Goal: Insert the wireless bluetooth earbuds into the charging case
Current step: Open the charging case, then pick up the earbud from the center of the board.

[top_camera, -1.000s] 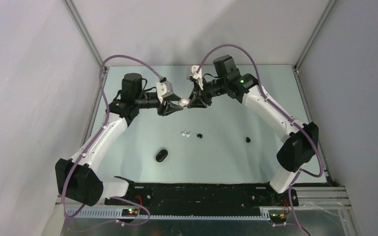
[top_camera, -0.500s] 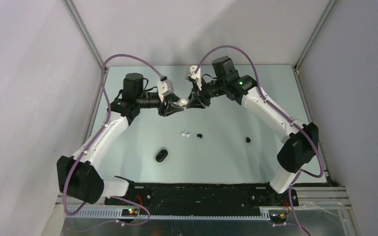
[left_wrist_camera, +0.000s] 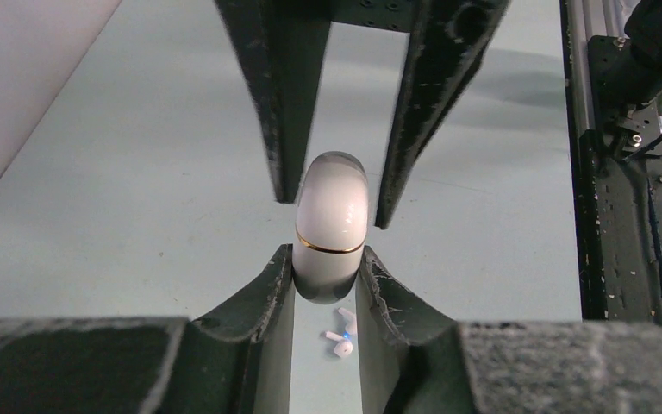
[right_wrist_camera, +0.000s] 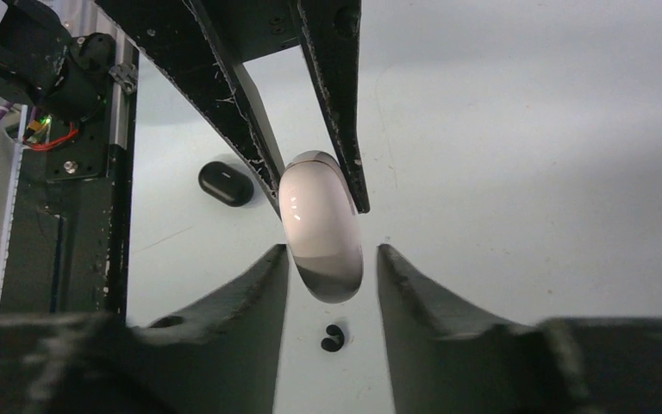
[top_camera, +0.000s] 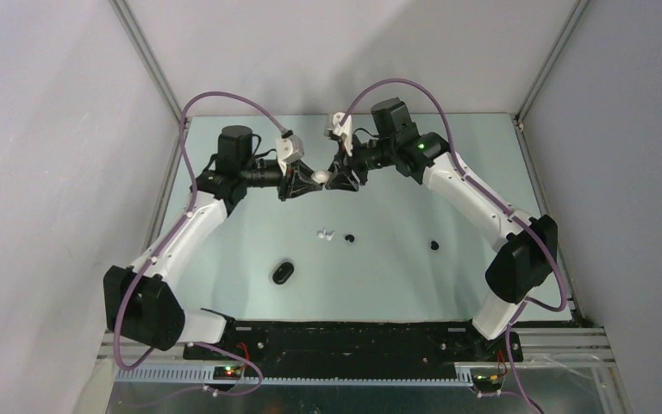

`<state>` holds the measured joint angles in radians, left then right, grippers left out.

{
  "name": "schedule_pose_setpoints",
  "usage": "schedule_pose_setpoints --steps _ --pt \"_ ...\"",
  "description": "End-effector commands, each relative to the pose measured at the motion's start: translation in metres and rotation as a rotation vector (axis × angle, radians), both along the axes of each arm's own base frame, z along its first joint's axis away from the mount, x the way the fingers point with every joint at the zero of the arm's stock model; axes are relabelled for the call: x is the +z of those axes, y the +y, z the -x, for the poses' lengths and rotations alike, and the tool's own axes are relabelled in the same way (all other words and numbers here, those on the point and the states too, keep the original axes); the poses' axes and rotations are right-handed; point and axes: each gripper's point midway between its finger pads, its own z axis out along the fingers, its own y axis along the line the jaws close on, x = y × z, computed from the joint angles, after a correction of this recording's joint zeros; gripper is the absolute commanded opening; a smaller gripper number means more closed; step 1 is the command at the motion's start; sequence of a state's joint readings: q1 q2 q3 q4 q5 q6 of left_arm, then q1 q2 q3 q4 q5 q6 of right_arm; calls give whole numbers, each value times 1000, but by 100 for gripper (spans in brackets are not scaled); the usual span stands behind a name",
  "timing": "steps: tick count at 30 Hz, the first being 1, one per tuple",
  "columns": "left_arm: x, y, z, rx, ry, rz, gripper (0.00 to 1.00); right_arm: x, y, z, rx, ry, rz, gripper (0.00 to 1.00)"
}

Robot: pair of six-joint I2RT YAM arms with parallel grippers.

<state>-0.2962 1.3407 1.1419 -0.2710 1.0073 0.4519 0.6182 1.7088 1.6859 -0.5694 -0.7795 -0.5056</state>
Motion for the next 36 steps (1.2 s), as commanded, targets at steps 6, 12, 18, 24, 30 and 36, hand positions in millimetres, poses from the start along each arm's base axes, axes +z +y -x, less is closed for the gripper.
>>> schedule_pose_setpoints --steps 6,12,18,24,30,36 --pt "17 -2 -3 -43 -25 40 0 34 -8 -30 -131 -26 -73 54" --pt "18 -4 -4 -67 -18 50 0 42 -18 -50 -191 -31 -88 54" --pt "16 -5 -4 -72 -5 53 0 46 -20 -60 -233 -43 -100 54" --pt "16 -4 -8 -60 18 57 0 52 -20 -56 -224 -37 -112 54" --pt "15 -1 -14 -42 55 64 0 70 -34 -47 -233 -28 -144 55" --pt "17 4 -17 -16 82 71 0 49 -53 -41 -239 -16 -98 57"
